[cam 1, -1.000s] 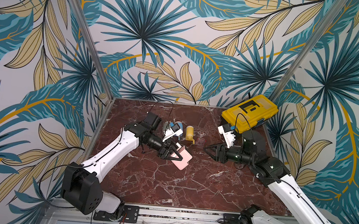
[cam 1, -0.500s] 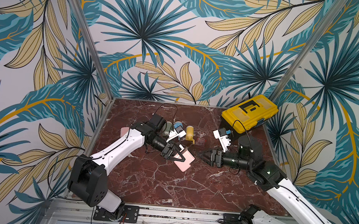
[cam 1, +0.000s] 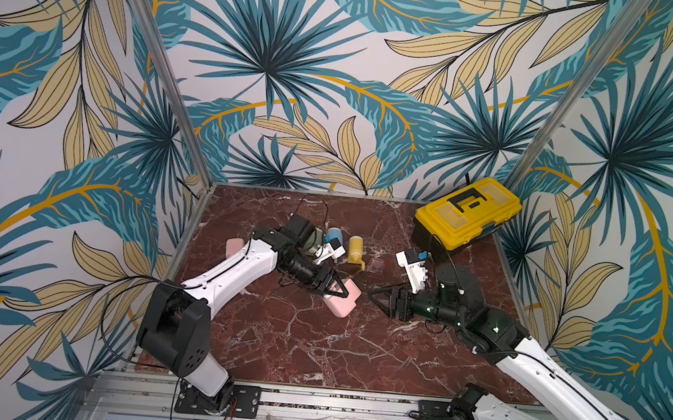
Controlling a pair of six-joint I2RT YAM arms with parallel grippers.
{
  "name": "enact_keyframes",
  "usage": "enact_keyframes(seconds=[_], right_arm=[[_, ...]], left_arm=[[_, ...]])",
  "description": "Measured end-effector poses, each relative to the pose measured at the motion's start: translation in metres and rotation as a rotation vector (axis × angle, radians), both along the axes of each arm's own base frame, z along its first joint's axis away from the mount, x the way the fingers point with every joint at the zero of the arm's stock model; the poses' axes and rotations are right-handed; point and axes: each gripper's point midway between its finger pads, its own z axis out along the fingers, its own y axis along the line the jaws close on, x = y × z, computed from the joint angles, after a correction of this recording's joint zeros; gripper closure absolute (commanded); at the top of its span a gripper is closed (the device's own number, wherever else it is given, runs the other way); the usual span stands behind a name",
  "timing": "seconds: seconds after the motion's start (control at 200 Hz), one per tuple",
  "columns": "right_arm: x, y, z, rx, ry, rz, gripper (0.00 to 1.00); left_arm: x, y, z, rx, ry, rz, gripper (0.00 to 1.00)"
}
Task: Put the tray back into the pencil sharpener
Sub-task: Pick up the pencil sharpener from the center of the board.
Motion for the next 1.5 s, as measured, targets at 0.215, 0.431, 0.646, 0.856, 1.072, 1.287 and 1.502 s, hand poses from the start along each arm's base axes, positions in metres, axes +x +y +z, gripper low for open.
enact_keyframes(seconds=[0.215, 0.431, 0.646, 0.856, 1.072, 1.287, 1.502], right_arm=[[-0.001, -0.002, -0.003, -0.275, -0.356, 0.126, 0.39], [-0.015, 0.016, -0.027, -0.481, -0.681, 0.321, 0.34], [-0.021, 0.055, -0.056, -0.592, -0.845, 0.425, 0.31], [-0.017, 0.083, -0.058, -0.604, -0.929, 0.394, 0.28], [-0.018, 0.104, -0.059, -0.566, -0.964, 0.397, 0.25], [-0.020, 0.115, -0.059, -0.516, -0.978, 0.403, 0.28], [-0.013, 0.125, -0.066, -0.497, -0.959, 0.372, 0.36]], left_arm=[[0.007, 0.007, -0.020, 0.147, 0.244, 0.216, 1.00], [-0.010, 0.028, -0.029, 0.262, 0.465, 0.459, 1.00], [-0.016, 0.045, -0.002, 0.254, 0.558, 0.700, 1.00], [-0.024, 0.058, 0.005, 0.240, 0.664, 0.874, 1.00], [-0.023, 0.062, 0.007, 0.233, 0.724, 0.949, 1.00], [-0.023, 0.062, 0.009, 0.228, 0.752, 0.967, 1.00], [-0.027, 0.064, 0.007, 0.239, 0.779, 0.982, 1.00]])
